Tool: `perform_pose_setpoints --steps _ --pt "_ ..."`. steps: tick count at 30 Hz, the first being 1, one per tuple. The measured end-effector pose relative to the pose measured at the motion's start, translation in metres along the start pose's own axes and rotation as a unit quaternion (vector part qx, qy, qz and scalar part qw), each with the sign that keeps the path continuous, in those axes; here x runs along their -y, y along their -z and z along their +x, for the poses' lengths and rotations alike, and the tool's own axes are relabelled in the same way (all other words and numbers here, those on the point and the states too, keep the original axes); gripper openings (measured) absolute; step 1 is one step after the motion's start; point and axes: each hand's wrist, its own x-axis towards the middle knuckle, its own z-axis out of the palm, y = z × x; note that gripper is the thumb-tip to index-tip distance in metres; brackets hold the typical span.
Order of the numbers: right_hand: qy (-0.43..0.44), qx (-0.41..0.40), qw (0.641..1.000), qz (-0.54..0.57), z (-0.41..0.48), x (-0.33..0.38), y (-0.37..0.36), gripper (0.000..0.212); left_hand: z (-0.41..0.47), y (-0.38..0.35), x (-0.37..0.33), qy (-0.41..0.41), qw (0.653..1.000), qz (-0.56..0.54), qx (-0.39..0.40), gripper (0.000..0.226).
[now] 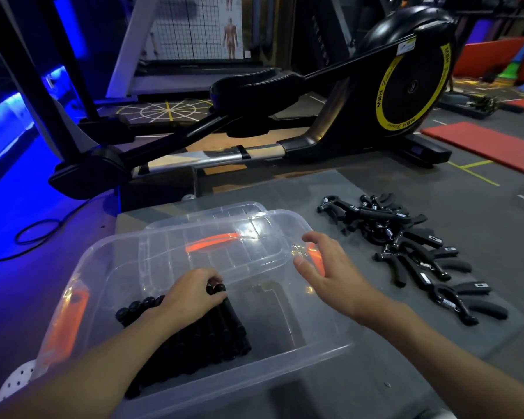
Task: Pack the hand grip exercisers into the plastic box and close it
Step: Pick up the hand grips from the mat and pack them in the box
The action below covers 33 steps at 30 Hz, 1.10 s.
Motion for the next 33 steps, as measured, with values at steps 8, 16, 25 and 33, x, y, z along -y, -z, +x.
perform_pose_setpoints --steps 8,16,25,33 --pt "-0.015 -0.029 0.997 0.073 -0.001 0.001 0.001 0.043 0.006 0.022 -0.085 -0.118 0.984 -0.092 -0.095 0.016" --pt "-0.108 -0.188 0.953 0.214 -0.004 -0.035 0.02 0.014 0.032 0.017 -0.199 -0.227 0.959 -0.117 -0.12 0.015" --pt "-0.258 -0.16 0.952 0.039 0.005 -0.164 0.058 0.051 0.084 -0.033 -0.26 -0.21 0.977 -0.022 -0.025 0.021" --pt "-0.3 -0.137 0.938 -0.106 0.049 -0.215 0.091 0.046 0.103 -0.053 -0.248 -0.206 0.97 0.13 0.001 0.032"
